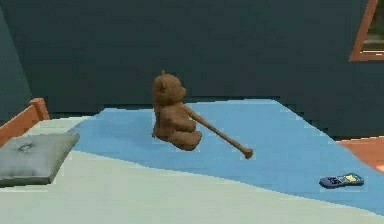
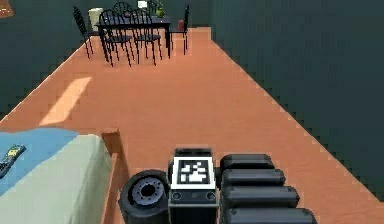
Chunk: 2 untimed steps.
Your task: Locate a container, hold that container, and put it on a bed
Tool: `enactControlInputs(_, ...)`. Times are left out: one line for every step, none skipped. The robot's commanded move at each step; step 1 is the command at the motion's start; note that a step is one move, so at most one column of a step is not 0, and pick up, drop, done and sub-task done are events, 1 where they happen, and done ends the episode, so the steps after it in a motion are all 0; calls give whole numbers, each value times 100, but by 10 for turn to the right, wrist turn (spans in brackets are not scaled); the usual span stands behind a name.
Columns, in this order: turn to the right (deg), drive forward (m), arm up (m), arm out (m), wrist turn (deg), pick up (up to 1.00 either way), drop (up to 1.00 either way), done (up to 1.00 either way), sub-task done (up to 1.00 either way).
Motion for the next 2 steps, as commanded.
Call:
enactControlInputs(450,0,0,0,0,0,0,0,0)
enactControlInputs(210,0,0,0,0,0,0,0,0)
